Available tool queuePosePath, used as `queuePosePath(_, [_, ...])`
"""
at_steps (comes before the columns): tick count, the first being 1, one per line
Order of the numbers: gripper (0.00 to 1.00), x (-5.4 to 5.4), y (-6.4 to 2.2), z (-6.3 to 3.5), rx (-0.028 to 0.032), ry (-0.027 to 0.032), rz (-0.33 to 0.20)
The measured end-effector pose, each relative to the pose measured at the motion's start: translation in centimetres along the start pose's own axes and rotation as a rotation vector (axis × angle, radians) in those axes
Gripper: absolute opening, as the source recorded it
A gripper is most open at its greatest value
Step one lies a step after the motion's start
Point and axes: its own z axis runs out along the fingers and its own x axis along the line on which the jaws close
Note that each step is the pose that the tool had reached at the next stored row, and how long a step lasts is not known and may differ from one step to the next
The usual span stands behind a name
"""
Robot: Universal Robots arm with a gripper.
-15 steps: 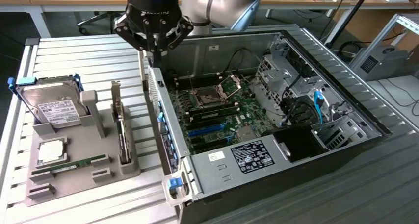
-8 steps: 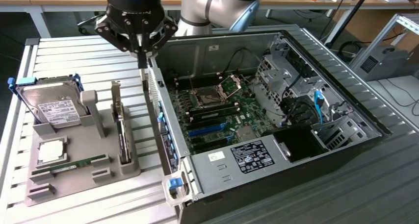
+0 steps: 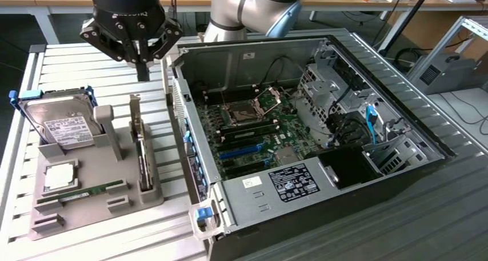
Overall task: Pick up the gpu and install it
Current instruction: 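Reach for the gpu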
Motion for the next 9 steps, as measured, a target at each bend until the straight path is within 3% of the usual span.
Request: queuePosePath(9, [0.11, 0.21, 0.0, -0.01, 0.0, 0.0001, 0.0])
